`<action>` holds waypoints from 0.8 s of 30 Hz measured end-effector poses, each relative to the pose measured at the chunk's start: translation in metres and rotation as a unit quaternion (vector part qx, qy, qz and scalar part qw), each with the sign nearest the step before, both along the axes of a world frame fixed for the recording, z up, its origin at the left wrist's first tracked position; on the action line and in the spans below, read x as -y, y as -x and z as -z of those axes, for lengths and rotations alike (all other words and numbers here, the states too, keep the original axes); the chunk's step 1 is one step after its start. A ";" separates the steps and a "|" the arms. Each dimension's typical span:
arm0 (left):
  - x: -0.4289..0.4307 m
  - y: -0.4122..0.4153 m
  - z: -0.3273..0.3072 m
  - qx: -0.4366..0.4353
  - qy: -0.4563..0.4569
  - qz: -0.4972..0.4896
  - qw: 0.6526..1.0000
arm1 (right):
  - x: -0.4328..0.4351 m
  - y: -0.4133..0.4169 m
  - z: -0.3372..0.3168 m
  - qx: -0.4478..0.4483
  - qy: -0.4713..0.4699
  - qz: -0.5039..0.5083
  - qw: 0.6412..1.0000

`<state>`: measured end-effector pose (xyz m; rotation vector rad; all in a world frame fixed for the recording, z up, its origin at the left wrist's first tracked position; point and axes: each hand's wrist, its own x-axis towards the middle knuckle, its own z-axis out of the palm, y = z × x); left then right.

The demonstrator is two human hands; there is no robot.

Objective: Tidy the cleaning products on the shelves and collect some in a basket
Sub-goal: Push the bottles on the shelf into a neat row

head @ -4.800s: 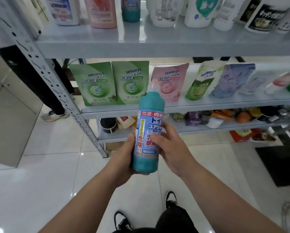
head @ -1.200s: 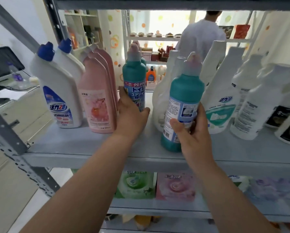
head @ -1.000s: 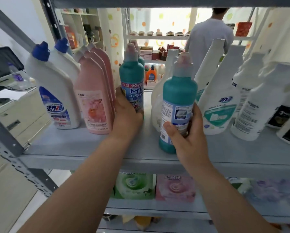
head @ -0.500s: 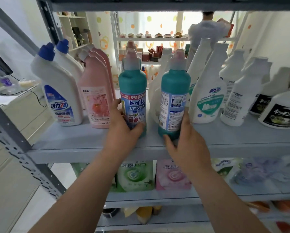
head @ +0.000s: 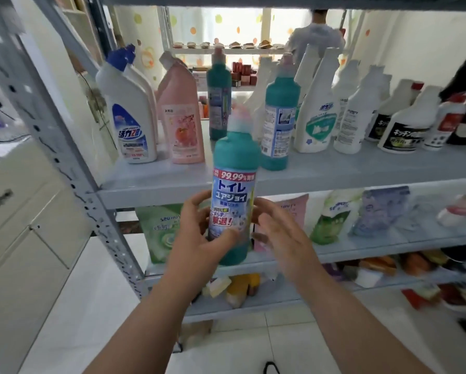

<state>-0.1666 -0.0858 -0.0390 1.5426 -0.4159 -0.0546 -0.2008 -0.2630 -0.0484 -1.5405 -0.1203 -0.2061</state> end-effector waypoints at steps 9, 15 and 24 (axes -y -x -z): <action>-0.015 0.063 0.040 -0.294 0.200 0.123 0.926 | -0.042 0.039 0.022 -0.091 -0.242 -0.088 0.962; -0.003 0.077 0.068 -0.183 -0.005 0.102 0.978 | -0.018 0.042 0.034 -0.112 -0.038 0.045 0.992; 0.070 0.096 0.079 -0.414 0.149 0.156 0.884 | 0.061 0.037 0.072 -0.211 -0.215 -0.109 0.947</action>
